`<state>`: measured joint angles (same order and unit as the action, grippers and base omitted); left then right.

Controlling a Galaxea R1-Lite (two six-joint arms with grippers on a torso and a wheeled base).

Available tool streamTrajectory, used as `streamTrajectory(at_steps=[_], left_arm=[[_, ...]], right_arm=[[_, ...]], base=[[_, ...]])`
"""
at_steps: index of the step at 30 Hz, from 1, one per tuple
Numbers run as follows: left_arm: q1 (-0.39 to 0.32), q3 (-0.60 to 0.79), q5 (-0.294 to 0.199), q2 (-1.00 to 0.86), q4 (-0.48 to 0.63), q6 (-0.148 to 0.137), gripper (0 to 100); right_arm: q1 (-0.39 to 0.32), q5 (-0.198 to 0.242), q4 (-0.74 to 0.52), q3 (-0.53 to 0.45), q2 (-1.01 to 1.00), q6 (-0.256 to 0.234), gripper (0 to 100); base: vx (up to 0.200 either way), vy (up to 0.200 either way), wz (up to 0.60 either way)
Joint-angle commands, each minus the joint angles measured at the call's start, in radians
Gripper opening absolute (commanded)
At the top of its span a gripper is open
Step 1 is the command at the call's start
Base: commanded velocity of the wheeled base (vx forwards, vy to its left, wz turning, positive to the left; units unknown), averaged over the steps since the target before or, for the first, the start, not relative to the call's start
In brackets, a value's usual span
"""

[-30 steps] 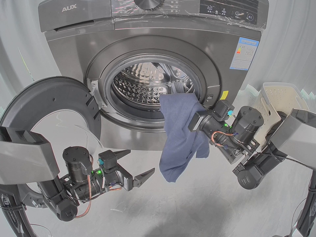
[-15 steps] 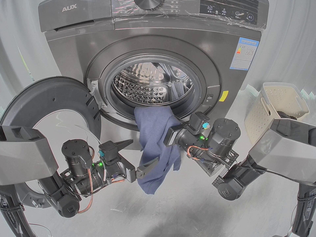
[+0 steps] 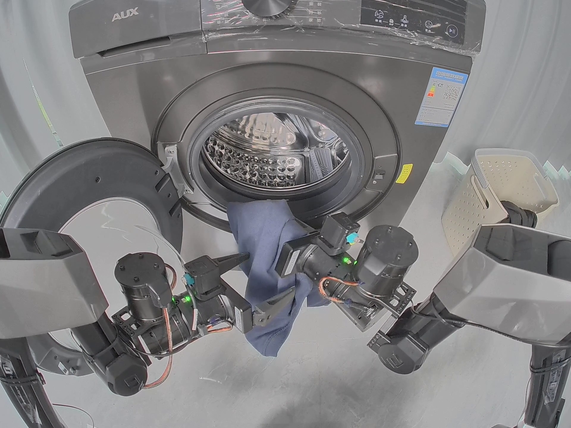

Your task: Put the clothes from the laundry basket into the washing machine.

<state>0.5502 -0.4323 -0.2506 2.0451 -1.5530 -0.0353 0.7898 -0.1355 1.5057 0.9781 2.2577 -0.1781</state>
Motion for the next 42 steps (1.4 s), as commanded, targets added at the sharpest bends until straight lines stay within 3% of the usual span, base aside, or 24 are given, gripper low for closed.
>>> streamTrajectory(at_steps=[1, 18, 23, 36, 37, 40, 42], left_arm=[[-0.012, -0.002, -0.001, 0.029, -0.002, 0.000, 100], [-0.107, -0.069, 0.001, 0.133, -0.002, 0.000, 100], [-0.118, -0.078, 0.001, 0.139, -0.002, 0.002, 100], [-0.121, -0.109, 0.007, 0.159, -0.006, 0.014, 100], [-0.121, -0.109, 0.007, 0.159, -0.006, 0.014, 0], [-0.121, -0.126, 0.008, 0.158, -0.006, 0.018, 0], [-0.122, -0.148, 0.016, 0.153, -0.006, 0.037, 0]], right_arm=[[0.026, -0.015, 0.002, -0.013, -0.013, 0.000, 0], [0.078, -0.026, 0.010, -0.159, -0.121, -0.012, 0], [0.111, -0.026, 0.011, -0.177, -0.121, -0.012, 0], [0.117, -0.026, 0.016, -0.177, -0.121, -0.018, 0], [0.117, -0.026, 0.016, -0.177, -0.121, -0.018, 0], [0.117, -0.026, 0.016, -0.177, -0.121, -0.018, 0], [0.112, -0.027, 0.016, -0.177, -0.122, -0.020, 0]], base=[[0.000, 0.000, 0.00], [0.000, 0.000, 0.00], [0.000, 0.000, 0.00], [0.000, 0.000, 0.00], [0.000, 0.000, 0.00], [0.000, 0.000, 0.00], [0.000, 0.000, 0.00]])
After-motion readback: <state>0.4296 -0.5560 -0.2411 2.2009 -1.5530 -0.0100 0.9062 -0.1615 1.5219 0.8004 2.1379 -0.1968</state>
